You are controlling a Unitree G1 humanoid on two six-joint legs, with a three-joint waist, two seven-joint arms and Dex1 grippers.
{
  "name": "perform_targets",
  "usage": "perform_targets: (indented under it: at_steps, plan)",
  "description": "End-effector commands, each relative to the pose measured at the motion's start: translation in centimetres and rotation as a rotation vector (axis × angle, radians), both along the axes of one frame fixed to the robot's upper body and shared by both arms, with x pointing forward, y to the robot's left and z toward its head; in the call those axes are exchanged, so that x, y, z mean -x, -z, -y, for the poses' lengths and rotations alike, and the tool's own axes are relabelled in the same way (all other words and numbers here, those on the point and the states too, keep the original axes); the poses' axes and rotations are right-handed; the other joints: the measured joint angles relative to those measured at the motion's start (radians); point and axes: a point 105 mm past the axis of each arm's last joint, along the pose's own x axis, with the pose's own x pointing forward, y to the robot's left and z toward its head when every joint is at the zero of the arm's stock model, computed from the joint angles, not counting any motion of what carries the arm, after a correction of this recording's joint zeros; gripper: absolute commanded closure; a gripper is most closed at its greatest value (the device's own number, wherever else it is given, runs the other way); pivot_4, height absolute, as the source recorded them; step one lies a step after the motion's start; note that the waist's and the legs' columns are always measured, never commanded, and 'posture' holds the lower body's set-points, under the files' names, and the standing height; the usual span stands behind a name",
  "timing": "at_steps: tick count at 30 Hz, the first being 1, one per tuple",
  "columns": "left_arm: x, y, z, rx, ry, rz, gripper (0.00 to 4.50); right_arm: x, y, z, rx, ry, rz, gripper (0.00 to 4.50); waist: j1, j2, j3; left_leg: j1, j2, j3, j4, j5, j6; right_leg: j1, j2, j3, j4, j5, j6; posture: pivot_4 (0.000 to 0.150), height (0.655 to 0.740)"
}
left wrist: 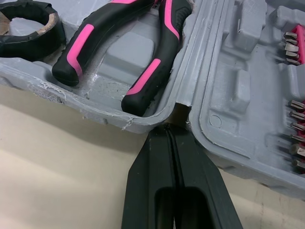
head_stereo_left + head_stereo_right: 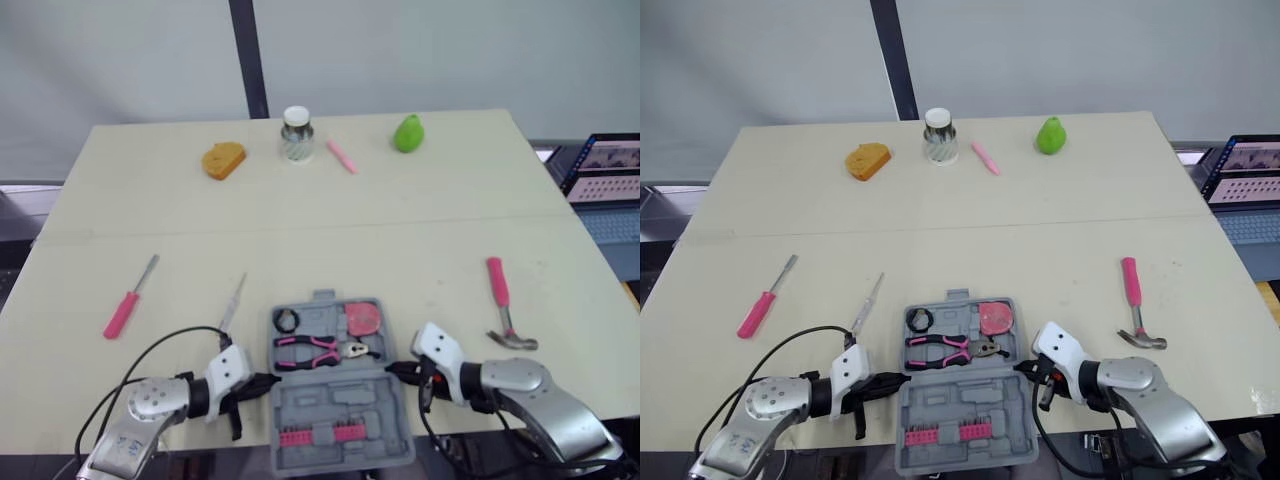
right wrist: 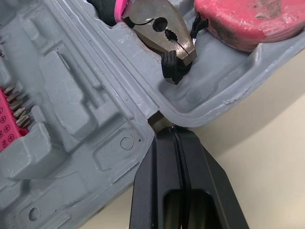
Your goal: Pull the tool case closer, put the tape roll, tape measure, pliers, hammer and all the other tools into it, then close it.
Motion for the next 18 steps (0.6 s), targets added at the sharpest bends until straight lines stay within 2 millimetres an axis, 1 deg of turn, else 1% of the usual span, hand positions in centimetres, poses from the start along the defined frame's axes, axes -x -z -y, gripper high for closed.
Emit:
perform_targets:
  at_steps: [1,7,18]
  plan:
    - [-0.5,-0.5,0.5,0.014,-0.004,0.037,4.45,0.0,-0.4,-0.7,-0.026,-0.018,0.017,4.50,0.000,0.000,0.000,0.000,0.000,0.000,0.000,0.000,0.000,0.000,0.000,0.000,0.000,0.000,0.000,0.150,0.7391]
    - [-1.7,-0.8,0.0,0.000,-0.040,0.068,4.45,-0.5,-0.4,-0.9,-0.028,0.001,0.028,4.50,0.000,0.000,0.000,0.000,0.000,0.000,0.000,0.001,0.000,0.000,0.001,0.000,0.001,0.000,0.000,0.150,0.7391]
    - [-2.7,-1.1,-0.2,0.005,-0.066,0.086,4.45,-1.4,-0.4,-0.7,-0.016,0.038,0.055,4.50,-0.004,0.000,0.000,0.001,0.000,0.000,0.000,0.001,-0.001,0.000,0.002,0.000,0.001,0.000,0.000,0.150,0.7391]
